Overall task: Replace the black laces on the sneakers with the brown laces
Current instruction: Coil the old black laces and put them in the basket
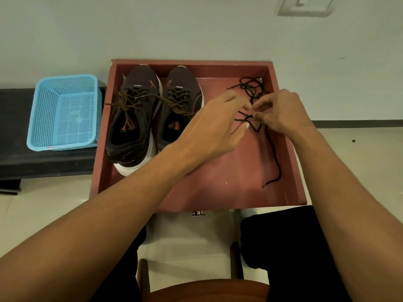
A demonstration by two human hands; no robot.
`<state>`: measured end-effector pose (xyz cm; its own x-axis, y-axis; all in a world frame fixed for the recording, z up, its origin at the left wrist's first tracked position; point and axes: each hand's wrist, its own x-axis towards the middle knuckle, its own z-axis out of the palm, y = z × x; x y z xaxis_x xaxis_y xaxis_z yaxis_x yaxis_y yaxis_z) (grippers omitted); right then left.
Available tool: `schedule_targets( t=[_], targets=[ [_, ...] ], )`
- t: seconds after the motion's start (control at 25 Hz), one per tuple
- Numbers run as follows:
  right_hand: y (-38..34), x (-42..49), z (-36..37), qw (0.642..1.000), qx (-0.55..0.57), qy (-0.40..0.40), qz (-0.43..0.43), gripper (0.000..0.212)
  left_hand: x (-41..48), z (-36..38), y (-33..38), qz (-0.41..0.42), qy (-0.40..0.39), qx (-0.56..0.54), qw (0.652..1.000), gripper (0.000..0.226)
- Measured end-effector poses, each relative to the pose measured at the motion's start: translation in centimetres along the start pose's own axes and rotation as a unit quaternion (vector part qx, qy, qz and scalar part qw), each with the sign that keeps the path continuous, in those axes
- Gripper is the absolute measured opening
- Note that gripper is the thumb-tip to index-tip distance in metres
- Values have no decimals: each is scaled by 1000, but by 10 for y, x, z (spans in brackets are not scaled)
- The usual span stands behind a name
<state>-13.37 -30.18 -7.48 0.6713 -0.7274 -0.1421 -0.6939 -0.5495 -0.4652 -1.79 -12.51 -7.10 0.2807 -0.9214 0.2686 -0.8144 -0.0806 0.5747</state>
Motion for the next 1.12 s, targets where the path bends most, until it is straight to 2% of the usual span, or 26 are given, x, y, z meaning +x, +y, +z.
schedule_targets(
  t=[0.16, 0.4, 0.44, 0.52, 0.6, 0.68, 0.8, 0.92, 1.04, 1.12],
  targets=[
    [0, 1, 15, 998, -33, -50, 16, 19, -1, 16, 2, -14, -30, -2, 999, 35],
    [-7, 2, 24, 994, -74, -58, 47, 21, -1, 16, -3, -59, -26, -14, 998, 30],
    [-8, 1, 20, 997, -30, -54, 50, 19, -1, 15, -4, -74, -15, -13, 997, 28],
    [-11, -5, 6, 987, 143, -50, 50, 13, 0, 12, -5, -106, -4, -21, 994, 27],
    [-16, -14, -8, 943, 322, -61, 53, 16, 2, 7, -4, -124, -15, -35, 992, 31],
    [-21, -18, -15, 903, 421, -70, 42, 21, 3, 3, 0, -130, -28, -50, 990, 38],
    [-28, -19, -17, 862, 500, -75, 29, 25, 3, -3, 6, -141, -38, -75, 986, 39],
    [-33, -19, -18, 832, 548, -81, 14, 23, 2, -7, 9, -154, -34, -144, 977, 18],
    [-34, -15, -21, 827, 559, -63, 7, 19, 2, -13, 10, -154, -16, -283, 947, 31],
    [-39, -13, -20, 843, 534, -56, -23, 24, 1, -24, 11, -167, 6, -362, 917, 35]
  ],
)
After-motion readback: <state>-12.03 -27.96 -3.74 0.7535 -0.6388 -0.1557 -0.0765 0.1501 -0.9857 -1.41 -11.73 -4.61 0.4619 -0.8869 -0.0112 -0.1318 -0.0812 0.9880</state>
